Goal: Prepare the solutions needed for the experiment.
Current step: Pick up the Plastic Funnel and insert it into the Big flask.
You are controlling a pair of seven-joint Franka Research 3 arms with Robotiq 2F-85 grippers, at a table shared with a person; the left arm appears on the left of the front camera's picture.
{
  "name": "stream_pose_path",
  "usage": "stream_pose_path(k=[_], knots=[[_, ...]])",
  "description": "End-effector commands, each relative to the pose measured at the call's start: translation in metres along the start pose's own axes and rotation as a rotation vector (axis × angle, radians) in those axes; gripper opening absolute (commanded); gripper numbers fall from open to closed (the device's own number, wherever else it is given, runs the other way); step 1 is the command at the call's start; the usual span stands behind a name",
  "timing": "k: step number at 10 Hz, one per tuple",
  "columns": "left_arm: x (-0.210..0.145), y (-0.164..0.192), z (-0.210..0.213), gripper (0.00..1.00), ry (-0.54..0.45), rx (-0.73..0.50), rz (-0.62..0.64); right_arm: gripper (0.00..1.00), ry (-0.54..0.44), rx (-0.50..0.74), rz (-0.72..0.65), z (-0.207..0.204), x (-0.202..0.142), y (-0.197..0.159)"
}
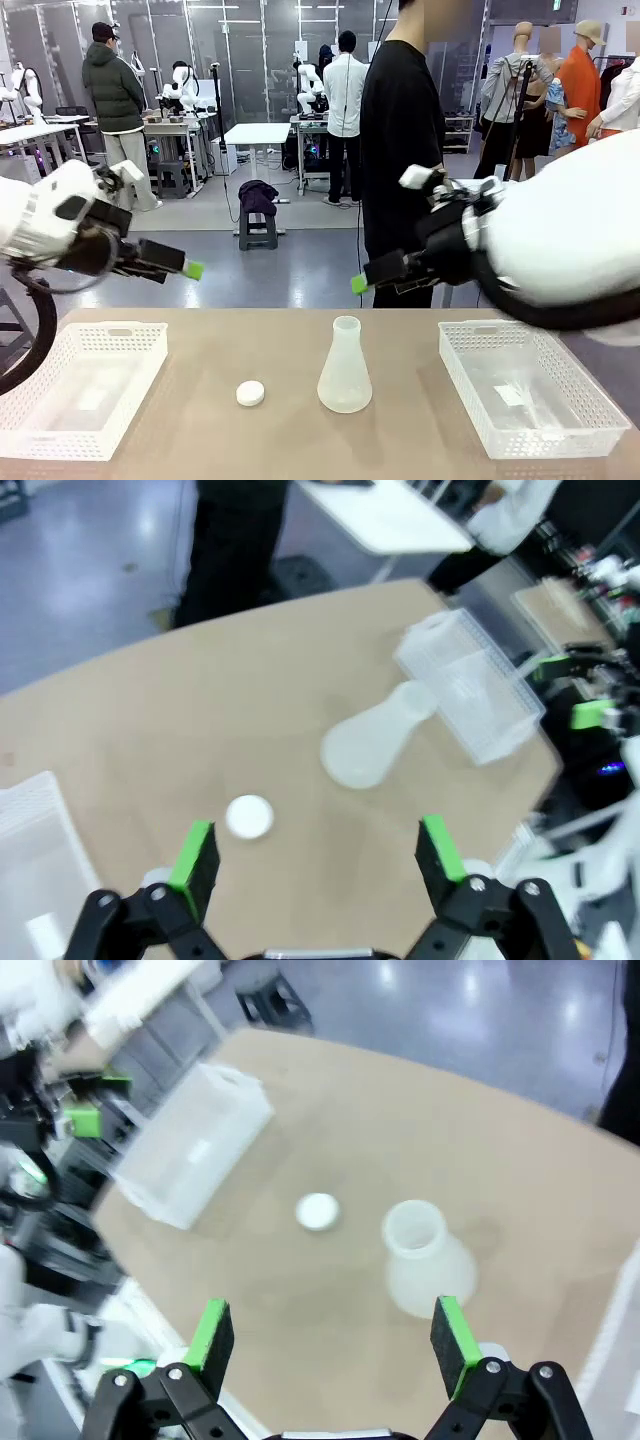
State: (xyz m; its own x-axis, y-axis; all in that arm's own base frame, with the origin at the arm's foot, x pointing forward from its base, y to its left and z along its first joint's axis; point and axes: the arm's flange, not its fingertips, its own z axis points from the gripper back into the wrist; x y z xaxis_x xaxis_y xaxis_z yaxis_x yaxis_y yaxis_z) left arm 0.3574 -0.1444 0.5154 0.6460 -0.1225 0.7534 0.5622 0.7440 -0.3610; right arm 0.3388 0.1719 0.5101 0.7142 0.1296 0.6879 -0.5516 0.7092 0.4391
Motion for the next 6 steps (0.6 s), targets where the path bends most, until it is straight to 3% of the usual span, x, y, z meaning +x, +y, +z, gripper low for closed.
stream_pose_path(k=[1, 2, 4, 6], knots=[[-0.027, 0.027, 0.009, 1.00, -0.001, -0.252, 0.139, 1.00, -0.039, 0.236, -0.250, 0.003, 0.007, -0.036], [-0.025, 0.032, 0.008, 1.00, 0.051, -0.329, 0.253, 1.00, -0.043, 0.302, -0.382, 0.003, 0.011, -0.046], [-0.025, 0.039, 0.003, 1.00, 0.050, -0.407, 0.411, 1.00, -0.037, 0.341, -0.585, -0.004, 0.015, -0.059], [-0.028, 0.047, -0.001, 1.00, -0.017, -0.521, 0.486, 1.00, -0.042, 0.405, -0.635, -0.012, 0.011, -0.067]])
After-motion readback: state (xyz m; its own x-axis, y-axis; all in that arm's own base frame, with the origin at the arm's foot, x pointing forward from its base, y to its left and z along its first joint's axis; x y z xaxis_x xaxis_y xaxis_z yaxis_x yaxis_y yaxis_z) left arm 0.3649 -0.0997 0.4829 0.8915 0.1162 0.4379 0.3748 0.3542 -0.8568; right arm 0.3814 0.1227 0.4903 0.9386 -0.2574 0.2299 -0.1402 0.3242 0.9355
